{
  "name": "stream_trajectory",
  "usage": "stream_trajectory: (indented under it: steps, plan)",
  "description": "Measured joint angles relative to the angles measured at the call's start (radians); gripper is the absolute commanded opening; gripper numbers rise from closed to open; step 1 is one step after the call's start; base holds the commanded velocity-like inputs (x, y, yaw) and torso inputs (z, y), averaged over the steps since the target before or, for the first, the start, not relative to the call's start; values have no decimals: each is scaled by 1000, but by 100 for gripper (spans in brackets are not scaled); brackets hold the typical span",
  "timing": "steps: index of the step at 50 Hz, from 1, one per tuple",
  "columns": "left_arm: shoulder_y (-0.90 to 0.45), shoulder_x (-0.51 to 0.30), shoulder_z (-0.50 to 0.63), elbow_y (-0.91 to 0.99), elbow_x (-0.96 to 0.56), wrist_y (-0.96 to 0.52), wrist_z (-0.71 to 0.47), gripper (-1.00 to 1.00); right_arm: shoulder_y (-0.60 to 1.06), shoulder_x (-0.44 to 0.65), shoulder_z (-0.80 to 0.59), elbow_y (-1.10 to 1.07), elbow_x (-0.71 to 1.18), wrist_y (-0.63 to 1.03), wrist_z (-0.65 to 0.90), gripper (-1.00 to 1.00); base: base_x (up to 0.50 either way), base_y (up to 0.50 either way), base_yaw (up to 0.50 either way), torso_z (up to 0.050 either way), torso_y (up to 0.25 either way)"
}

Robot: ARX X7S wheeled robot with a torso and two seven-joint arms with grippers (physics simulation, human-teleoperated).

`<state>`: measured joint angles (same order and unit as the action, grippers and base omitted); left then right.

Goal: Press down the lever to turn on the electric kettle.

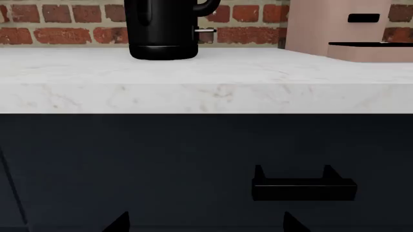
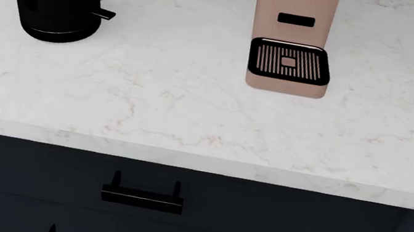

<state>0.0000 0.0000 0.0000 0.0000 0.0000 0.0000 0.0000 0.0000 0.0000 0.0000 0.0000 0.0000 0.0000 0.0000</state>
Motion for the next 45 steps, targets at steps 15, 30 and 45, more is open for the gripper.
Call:
stream_trajectory:
  steps: [15, 30, 45]
  plan:
    - [8, -43, 38, 38, -44, -17, -45, 100, -6, 34, -39, -31, 40, 14, 42, 100, 0, 0, 0, 0, 0]
    - [-20, -105, 29, 360, -79, -268, -92, 100, 29, 82, -26, -288, 107, 219, 88, 100, 0, 0, 0, 0, 0]
    - [-121, -152, -26, 583, -167, -534, -96, 100, 101, 112, -1, -482, 242, 435, 89, 100, 0, 433, 0, 0, 0]
